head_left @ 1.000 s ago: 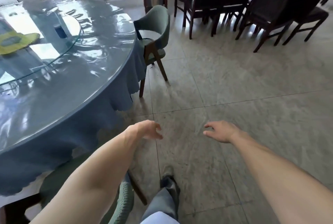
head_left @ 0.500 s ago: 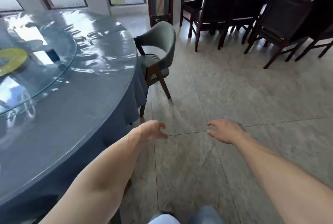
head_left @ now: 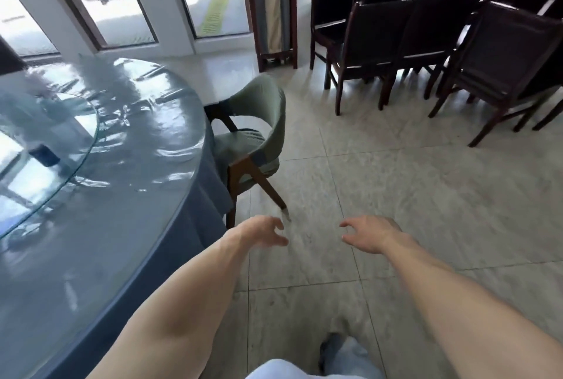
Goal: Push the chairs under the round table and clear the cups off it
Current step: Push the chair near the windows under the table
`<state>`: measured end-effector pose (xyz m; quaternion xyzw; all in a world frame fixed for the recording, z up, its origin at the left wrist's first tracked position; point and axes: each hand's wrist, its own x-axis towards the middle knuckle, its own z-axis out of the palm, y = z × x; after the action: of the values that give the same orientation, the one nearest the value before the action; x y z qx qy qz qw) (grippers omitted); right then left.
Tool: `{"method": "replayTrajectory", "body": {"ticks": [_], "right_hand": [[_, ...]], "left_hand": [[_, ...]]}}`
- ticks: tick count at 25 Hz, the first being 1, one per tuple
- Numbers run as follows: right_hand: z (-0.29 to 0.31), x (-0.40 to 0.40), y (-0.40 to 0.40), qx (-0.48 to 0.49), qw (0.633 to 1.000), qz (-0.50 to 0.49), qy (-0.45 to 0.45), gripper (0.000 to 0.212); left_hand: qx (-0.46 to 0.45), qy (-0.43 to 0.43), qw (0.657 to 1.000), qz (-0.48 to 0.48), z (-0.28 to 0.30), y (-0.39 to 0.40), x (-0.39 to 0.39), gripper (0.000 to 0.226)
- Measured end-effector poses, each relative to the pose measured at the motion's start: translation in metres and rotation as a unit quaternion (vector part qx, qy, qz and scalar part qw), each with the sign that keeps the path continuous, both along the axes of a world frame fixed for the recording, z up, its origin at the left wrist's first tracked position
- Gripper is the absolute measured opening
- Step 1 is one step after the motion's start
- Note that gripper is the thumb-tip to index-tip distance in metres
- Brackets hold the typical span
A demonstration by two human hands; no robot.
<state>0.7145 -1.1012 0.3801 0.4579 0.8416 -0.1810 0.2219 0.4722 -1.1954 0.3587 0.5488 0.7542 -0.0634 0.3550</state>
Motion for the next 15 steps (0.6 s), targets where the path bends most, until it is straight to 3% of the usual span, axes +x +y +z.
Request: {"method": "replayTrajectory", "body": {"ticks": [9, 15], "right_hand": [[-0.002, -0.002, 0.163, -0.011, 1.000, 0.007, -0.001, 0.048], [-0.016, -0.047, 0.269, -0.016, 0.999, 0.035, -0.019, 0.049]], "left_hand": [[-0.024, -0.015, 0.999, 0.038, -0.001, 0.146, 0.000, 0.052], [-0.016, -0.030, 0.998, 0.045, -0.025, 0.242, -0.041, 0.054]]}}
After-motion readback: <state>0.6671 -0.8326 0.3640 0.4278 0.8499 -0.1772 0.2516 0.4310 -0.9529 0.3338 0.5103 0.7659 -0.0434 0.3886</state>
